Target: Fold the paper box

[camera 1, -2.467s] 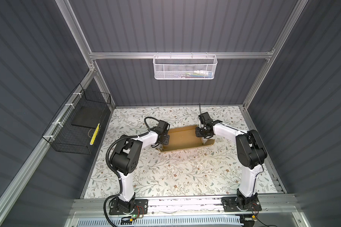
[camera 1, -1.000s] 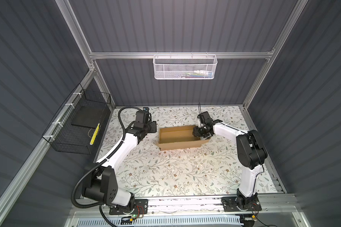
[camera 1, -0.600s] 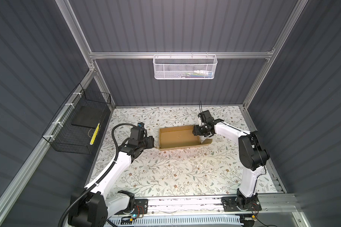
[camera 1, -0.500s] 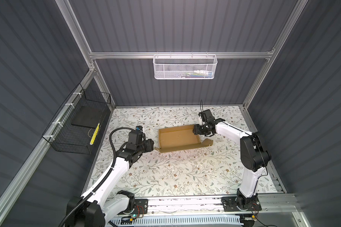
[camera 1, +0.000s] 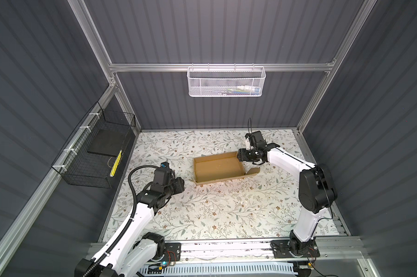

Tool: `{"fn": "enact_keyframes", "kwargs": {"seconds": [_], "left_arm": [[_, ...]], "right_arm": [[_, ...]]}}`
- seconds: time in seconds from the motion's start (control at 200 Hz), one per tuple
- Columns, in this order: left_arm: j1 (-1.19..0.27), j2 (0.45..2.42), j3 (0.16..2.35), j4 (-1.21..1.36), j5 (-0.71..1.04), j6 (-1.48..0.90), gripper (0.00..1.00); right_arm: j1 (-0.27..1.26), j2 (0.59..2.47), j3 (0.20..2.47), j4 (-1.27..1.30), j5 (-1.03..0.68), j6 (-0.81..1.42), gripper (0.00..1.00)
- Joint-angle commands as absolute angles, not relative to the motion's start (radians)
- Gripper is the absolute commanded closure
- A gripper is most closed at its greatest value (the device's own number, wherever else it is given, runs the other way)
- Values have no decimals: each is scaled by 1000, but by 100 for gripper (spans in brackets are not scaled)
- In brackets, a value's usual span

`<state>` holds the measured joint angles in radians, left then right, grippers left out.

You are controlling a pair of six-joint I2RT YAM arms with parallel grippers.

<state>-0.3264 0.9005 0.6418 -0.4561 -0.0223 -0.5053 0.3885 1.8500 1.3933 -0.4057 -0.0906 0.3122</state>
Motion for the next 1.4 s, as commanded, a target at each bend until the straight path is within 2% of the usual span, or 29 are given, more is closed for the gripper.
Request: {"fn": "enact_keyframes", "kwargs": {"seconds": [0.0, 0.255, 0.49, 0.635, 0.96, 1.396], "left_arm": [[-331, 862, 595, -489, 22, -588, 47], [-362, 815, 536, -488, 68, -694, 52], [-553, 814, 545, -455, -43, -823, 53], [-612, 832, 541, -412, -74, -870, 53], [-630, 828, 488, -267, -85, -929, 52], [-638, 920, 475, -125, -74, -931, 52]], "right_arm": [[381, 1804, 1388, -435, -89, 298, 35], [376, 1758, 1388, -474, -77, 265, 36], [373, 1712, 1376, -485, -85, 237, 37], [372, 1681, 1366, -491, -102, 220, 38], [377, 1650, 1334, -473, -216, 185, 39], [399, 1658, 1298, -485, -257, 144, 41]]}}
